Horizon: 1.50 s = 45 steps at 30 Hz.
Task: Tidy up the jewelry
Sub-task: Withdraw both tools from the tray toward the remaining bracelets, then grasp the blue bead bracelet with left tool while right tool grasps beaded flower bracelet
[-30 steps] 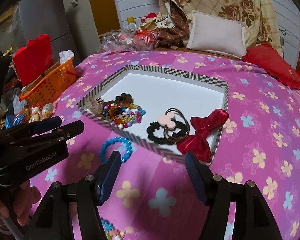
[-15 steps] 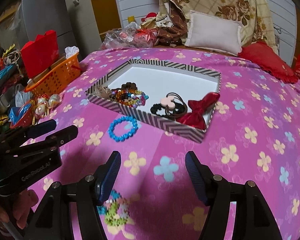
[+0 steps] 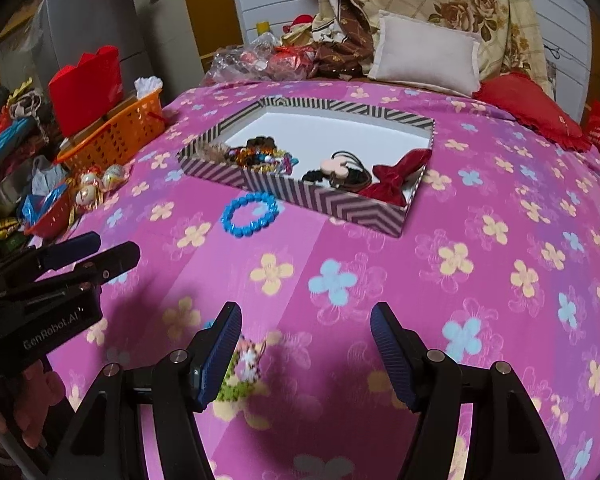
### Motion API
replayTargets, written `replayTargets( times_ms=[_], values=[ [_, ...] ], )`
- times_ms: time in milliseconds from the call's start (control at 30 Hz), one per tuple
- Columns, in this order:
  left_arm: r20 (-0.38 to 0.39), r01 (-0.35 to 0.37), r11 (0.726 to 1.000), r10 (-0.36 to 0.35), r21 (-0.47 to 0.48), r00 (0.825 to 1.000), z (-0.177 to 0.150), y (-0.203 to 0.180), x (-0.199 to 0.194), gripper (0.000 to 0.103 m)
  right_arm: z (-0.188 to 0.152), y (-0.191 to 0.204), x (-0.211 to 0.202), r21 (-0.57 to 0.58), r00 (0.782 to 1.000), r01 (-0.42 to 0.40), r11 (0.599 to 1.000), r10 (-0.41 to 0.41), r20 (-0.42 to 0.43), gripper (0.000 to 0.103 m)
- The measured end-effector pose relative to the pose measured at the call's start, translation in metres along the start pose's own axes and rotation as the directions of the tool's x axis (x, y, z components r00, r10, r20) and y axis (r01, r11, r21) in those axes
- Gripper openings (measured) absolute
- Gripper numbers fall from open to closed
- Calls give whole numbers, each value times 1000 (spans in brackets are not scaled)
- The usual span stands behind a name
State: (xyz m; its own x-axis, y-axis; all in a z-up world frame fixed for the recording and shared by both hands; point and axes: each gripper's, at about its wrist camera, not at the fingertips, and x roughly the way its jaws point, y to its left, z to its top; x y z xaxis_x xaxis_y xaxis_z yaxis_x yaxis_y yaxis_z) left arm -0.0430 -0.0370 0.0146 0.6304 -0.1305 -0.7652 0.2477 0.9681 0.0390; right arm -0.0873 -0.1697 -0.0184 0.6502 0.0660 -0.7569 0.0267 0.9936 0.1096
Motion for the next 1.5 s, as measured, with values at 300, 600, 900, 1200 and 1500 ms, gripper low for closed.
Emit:
replayTargets(
  times_ms=[300, 600, 900, 1200, 1500],
  values=[
    [-71, 5, 997, -10, -72, 997, -13, 25, 14, 54, -24, 8, 0, -35, 998, -55, 998, 54, -34, 65],
    [-91, -1, 996, -6, -84, 996, -15, 29, 23, 54, -34, 29, 17, -105, 995, -71, 992, 63, -75, 65],
    [-116, 18, 991, -34, -134, 993, -2, 35, 34, 54, -30, 40, 32, -132, 995, -87, 988, 79, -65, 49],
    [-147, 27, 989, -48, -144, 988, 12, 26, 54, 54, -33, 25, 32, -119, 996, -61, 991, 53, -70, 27],
    [-169, 18, 989, -42, -144, 985, 38, 9, 81, 55, -33, 21, 34, -113, 993, -102, 988, 95, -63, 38]
  ],
)
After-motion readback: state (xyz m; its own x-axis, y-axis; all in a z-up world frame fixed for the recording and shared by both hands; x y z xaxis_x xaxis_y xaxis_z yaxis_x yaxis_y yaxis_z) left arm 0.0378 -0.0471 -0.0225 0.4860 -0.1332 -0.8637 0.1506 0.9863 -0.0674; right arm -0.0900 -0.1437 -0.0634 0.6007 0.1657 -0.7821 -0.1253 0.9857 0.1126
